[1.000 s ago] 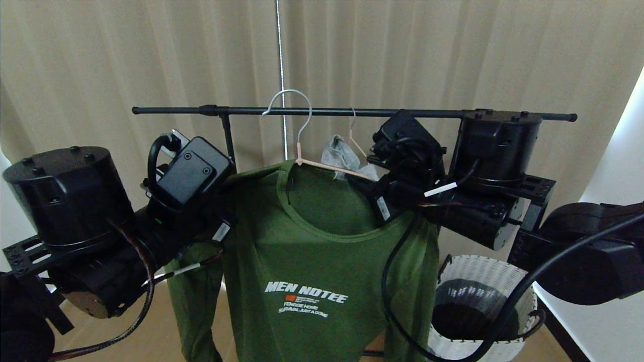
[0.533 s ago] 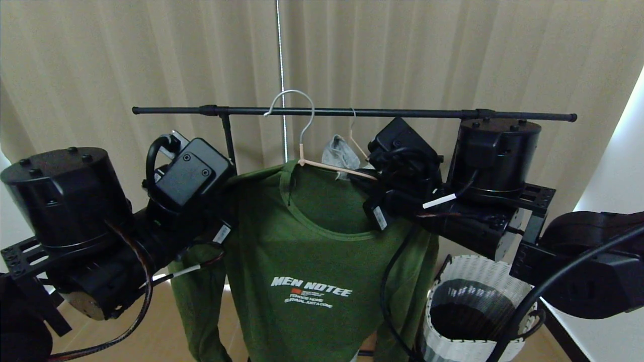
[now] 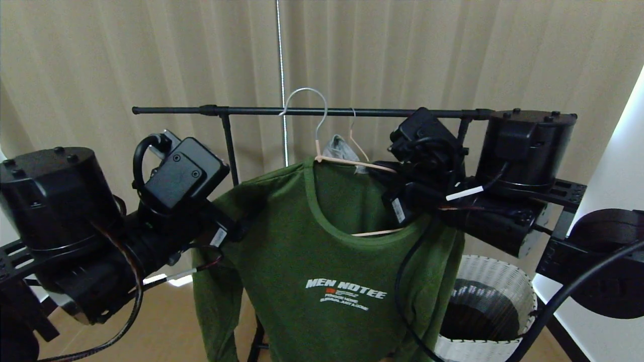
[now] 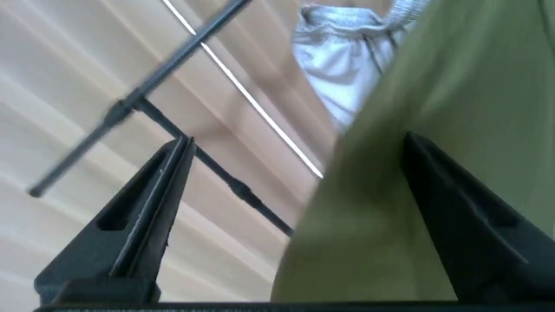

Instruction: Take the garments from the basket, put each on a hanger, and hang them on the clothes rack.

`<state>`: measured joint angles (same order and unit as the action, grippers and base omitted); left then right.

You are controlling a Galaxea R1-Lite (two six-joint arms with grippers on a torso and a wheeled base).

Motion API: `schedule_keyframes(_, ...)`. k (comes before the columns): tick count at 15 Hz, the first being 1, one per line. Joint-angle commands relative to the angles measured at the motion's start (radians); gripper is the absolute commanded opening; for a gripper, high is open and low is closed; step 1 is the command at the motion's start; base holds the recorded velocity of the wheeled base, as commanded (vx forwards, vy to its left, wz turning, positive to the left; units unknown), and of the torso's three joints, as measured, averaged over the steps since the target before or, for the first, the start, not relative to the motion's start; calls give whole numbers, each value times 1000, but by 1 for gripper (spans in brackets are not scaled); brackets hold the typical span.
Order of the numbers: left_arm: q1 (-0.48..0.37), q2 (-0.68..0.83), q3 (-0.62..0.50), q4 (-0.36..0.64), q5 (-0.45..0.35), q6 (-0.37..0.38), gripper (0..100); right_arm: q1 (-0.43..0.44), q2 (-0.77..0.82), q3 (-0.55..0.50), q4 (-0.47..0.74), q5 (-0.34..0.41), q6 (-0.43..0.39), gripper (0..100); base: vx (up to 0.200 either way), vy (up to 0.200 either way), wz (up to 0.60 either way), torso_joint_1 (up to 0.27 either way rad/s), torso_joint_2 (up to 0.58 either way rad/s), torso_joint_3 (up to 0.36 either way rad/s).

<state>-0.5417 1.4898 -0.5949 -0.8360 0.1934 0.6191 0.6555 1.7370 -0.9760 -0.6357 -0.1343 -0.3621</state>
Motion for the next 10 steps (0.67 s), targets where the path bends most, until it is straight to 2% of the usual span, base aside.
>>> schedule_keyframes(1,-1,-86,66,37,-22,-55,100,-56,-63,40,-2,-11,0,0,0,0,0,0,0,0)
schedule_keyframes(3,3,-169,90,141,-101,-125,100,-105,-119,88,-2,-11,0,0,0,0,0,0,0,0)
schedule_keyframes(4,5,-191,92,184,-117,-153,100,-114,-142,102,-2,-11,2,0,0,0,0,0,0,0)
schedule_keyframes(5,5,-215,115,253,-135,-211,100,-119,-192,140,-4,-10,3,0,0,0,0,0,0,0)
schedule_keyframes(6,5,-212,142,261,-154,-236,100,-119,-232,169,-4,-8,3,0,0,0,0,0,0,0)
schedule_keyframes(10,8,-146,149,258,-247,-243,100,-109,-324,215,1,10,5,0,0,0,0,0,0,0)
